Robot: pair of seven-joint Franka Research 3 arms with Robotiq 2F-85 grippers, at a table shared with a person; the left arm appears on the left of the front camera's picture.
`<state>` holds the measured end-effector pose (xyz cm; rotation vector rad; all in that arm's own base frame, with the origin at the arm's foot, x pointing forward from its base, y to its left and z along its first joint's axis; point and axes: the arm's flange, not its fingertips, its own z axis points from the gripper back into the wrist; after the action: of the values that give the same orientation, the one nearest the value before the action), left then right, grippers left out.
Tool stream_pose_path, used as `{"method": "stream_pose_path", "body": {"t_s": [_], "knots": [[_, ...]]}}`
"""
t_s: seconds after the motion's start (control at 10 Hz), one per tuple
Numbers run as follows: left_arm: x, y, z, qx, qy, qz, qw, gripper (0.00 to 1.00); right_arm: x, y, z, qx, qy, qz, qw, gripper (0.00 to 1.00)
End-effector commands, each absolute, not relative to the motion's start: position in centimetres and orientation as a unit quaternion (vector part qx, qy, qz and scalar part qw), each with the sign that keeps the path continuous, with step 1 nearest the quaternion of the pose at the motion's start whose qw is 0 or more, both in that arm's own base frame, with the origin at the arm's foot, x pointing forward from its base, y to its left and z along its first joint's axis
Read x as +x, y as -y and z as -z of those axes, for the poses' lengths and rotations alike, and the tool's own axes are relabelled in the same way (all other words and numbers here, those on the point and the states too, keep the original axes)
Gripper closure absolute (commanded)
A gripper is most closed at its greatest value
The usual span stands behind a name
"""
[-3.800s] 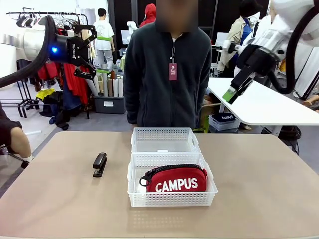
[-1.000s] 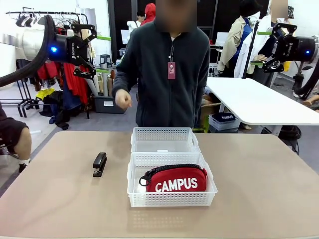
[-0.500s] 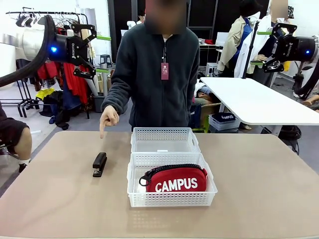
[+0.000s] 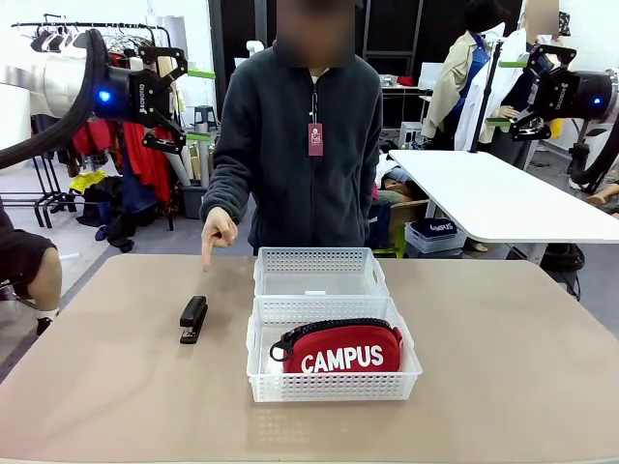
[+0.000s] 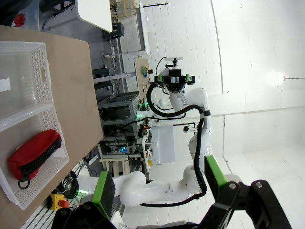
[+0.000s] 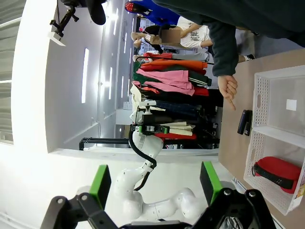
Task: Distribute items into two baskets.
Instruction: Pick up the Stapler that the person points to.
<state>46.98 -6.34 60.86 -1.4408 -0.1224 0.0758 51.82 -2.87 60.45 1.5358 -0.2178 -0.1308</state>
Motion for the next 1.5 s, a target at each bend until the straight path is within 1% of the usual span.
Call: {"method": "stream_pose_path", "body": {"t_s": [0.0,0.8,0.9,1.1,1.2,1.3,1.4], "knots": [[46.9,6.3,-61.0,-0.659,0.056,-0.034,0.749,0.0,51.7,2.7,-60.6,0.693,0.098,0.058,0.712,0.0],[47.0,6.3,-60.9,-0.659,0.056,-0.035,0.749,0.0,51.7,2.7,-60.6,0.693,0.098,0.058,0.712,0.0],[47.1,7.6,-61.3,-0.624,0.042,-0.057,0.778,0.0,51.7,2.7,-60.6,0.693,0.098,0.058,0.712,0.0],[48.6,8.6,-61.1,-0.555,-0.009,-0.114,0.824,0.0,51.7,2.7,-60.6,0.693,0.098,0.058,0.712,0.0],[48.7,10.1,-60.2,-0.528,0.004,-0.139,0.838,0.0,51.7,2.7,-60.6,0.693,0.098,0.058,0.712,0.0],[48.6,10.5,-59.8,-0.507,-0.009,-0.126,0.852,0.0,51.7,2.7,-60.6,0.693,0.098,0.058,0.712,0.0],[48.6,11.2,-59.1,-0.47,0.011,-0.128,0.873,0.0,51.7,2.7,-60.6,0.693,0.098,0.058,0.712,0.0]]}}
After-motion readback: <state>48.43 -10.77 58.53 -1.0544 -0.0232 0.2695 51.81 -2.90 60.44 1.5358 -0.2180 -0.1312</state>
